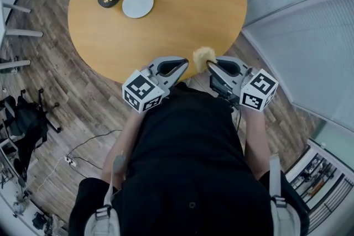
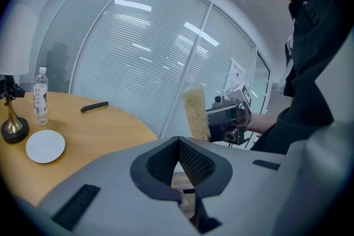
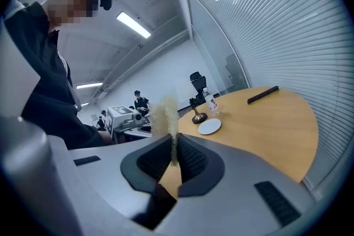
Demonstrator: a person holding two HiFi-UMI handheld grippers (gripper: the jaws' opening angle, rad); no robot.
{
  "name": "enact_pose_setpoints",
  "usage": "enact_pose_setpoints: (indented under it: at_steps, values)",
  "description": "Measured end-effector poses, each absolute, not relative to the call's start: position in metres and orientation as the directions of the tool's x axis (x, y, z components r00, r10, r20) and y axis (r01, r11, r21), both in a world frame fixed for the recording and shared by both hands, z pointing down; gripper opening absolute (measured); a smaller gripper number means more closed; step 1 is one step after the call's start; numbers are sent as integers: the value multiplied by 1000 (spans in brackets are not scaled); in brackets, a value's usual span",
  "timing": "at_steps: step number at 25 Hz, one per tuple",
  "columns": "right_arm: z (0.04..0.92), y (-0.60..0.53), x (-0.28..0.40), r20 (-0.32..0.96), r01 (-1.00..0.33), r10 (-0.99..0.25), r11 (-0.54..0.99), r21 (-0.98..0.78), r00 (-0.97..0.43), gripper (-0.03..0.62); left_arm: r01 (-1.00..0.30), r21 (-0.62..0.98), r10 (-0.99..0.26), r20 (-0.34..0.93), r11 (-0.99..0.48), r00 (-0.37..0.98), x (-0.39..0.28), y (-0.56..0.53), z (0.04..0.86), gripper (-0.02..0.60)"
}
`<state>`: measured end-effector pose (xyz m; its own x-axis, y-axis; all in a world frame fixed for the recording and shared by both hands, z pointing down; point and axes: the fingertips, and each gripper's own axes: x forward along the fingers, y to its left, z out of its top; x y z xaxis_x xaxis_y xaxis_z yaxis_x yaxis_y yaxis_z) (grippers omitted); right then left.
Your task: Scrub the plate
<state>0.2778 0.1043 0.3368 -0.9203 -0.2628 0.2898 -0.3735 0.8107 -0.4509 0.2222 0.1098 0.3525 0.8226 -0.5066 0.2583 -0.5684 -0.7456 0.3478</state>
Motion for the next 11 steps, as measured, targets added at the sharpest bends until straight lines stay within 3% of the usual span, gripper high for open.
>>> enact_pose_setpoints:
  at_steps: [11]
  values:
    - [333,102,278,259,-352,-260,829,-434,-930,28,-555,345,-489,265,-757,831,228,109,354,11]
